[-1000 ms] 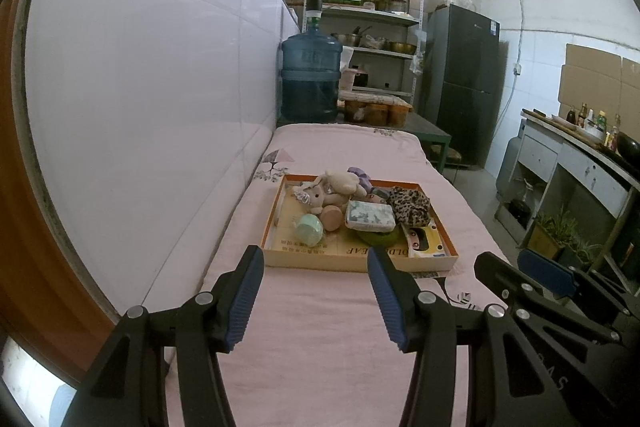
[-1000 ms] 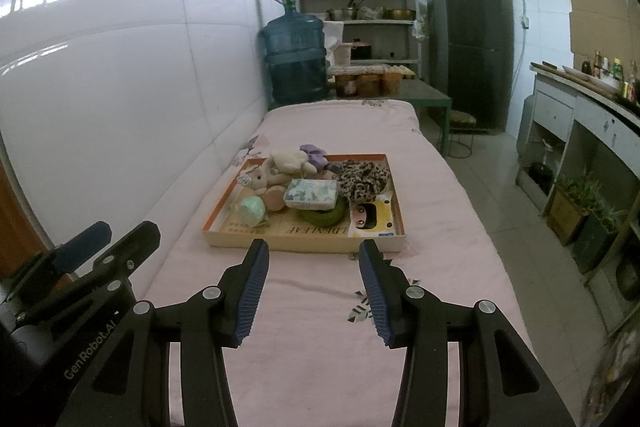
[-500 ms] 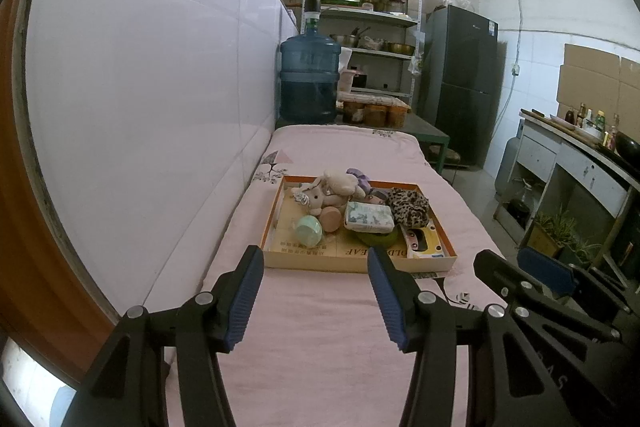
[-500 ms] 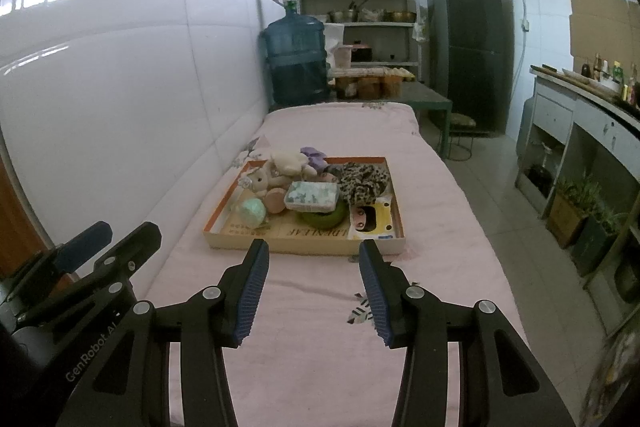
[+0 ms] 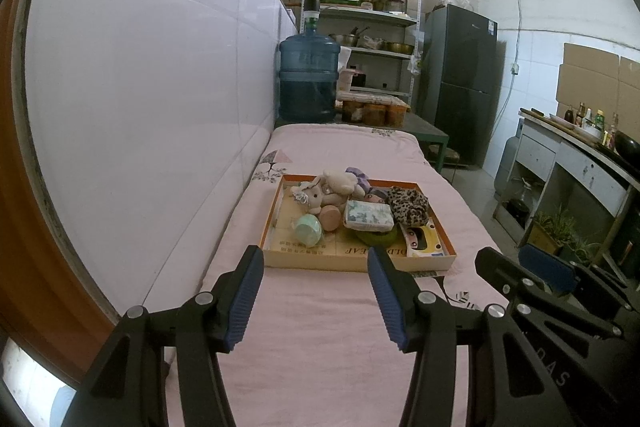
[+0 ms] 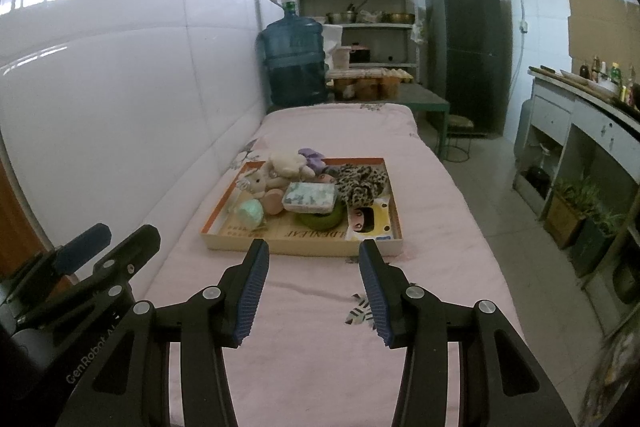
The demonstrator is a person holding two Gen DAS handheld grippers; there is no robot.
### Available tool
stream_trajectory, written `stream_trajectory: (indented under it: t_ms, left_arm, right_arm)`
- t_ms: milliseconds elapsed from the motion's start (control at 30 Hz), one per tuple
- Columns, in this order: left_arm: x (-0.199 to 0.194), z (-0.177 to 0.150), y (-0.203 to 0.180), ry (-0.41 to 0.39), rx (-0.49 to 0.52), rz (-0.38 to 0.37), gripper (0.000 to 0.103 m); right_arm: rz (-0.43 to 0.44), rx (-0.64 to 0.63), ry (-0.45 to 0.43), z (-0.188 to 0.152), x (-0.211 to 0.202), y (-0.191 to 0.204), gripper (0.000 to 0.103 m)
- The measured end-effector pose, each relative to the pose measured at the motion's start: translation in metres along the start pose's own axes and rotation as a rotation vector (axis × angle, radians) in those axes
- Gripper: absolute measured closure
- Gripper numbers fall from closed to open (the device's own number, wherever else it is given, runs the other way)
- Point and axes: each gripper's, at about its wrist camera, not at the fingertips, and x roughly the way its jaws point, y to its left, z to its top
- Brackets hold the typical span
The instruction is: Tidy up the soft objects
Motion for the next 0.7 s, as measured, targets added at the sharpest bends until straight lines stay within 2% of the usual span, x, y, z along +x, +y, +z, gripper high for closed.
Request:
stream_trajectory:
  t_ms: [700]
  left_arm:
    - [0.0013, -0.0034, -0.0038, 0.008, -0.002, -0.002, 0.049]
  right_arm:
    - [0.004, 0.004, 0.000, -0.0009, -0.0010, -0.0012, 0.054]
